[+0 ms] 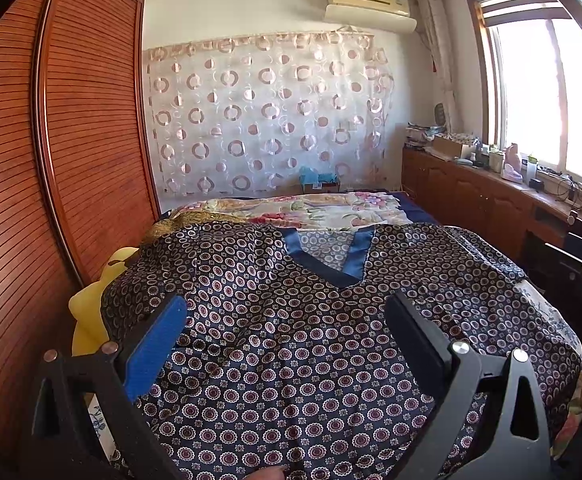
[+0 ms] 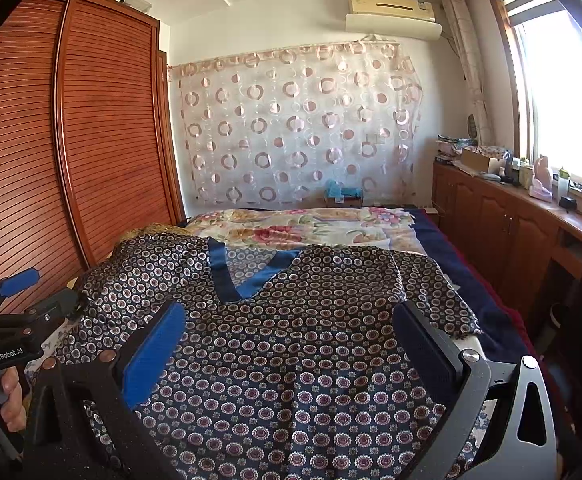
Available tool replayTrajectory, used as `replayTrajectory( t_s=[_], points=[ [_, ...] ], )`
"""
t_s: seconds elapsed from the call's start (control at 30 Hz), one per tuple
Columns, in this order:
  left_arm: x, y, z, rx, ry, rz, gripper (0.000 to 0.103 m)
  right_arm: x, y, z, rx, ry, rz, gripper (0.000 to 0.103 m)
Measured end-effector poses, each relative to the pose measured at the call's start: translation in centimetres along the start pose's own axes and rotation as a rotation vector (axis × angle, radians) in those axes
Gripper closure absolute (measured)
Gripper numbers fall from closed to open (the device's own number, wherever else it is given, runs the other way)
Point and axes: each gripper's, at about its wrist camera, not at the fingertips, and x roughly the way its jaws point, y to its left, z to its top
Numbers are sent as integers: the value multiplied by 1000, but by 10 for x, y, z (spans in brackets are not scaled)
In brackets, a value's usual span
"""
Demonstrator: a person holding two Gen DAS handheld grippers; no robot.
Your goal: Fold small clothes
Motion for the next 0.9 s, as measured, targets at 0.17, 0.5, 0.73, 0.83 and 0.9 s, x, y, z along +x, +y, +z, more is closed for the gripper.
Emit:
replayTrajectory(
  t_s=[0.17,0.5,0.73,0.83,0.9],
  points=[
    [0,1,1,-2,-5,3,3,0,1,-1,0,-1,1,0],
    [-1,2,1,-1,-7,3,3,-2,1,-1,1,-2,0,0],
    [-1,2,1,-1,-7,1,3,-2,1,0,2,-1,3,0],
    [-2,2,1,-3,-7,0,3,-2,1,-1,3,-3,3,0],
    [-1,2,1,-3,-8,0,3,-2,0,0,2,-3,3,0]
  ],
)
